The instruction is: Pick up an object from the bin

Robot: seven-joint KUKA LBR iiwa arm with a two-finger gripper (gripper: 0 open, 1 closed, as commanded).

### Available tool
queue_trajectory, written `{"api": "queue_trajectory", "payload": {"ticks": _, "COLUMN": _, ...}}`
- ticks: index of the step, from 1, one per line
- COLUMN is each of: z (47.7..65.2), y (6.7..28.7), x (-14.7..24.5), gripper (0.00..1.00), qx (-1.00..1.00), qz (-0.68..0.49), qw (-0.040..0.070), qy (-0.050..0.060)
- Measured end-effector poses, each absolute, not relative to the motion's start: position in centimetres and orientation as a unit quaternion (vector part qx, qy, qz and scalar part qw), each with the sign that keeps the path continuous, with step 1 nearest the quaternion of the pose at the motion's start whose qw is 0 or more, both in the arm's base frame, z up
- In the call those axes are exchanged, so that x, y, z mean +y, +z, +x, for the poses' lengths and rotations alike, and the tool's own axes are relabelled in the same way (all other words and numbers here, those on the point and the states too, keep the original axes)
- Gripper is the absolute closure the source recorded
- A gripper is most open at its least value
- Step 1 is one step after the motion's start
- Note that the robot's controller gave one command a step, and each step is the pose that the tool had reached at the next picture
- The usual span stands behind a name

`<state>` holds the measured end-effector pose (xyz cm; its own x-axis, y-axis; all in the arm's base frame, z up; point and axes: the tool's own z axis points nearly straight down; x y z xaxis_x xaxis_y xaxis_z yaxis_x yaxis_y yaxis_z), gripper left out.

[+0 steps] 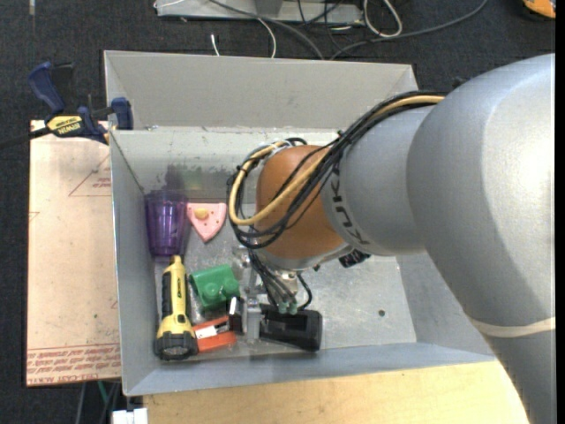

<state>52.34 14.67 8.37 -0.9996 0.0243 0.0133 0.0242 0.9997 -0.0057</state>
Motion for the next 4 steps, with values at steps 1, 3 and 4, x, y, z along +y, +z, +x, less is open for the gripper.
{"api": "queue_trajectory", "payload": {"ticks": 1, "z": 50.6, "y": 9.2, "x": 13.5, "gripper": 0.0, "qx": -1.0, "qz": 0.006, "qw": -0.005, "qy": -0.001}}
{"api": "queue_trajectory", "payload": {"ticks": 3, "z": 50.0, "y": 7.2, "x": 12.6, "gripper": 0.0, "qx": -0.997, "qz": -0.079, "qw": -0.001, "qy": 0.0}}
{"api": "queue_trajectory", "payload": {"ticks": 4, "z": 49.7, "y": 13.6, "x": 13.6, "gripper": 0.0, "qx": -0.998, "qz": -0.069, "qw": 0.002, "qy": 0.001}}
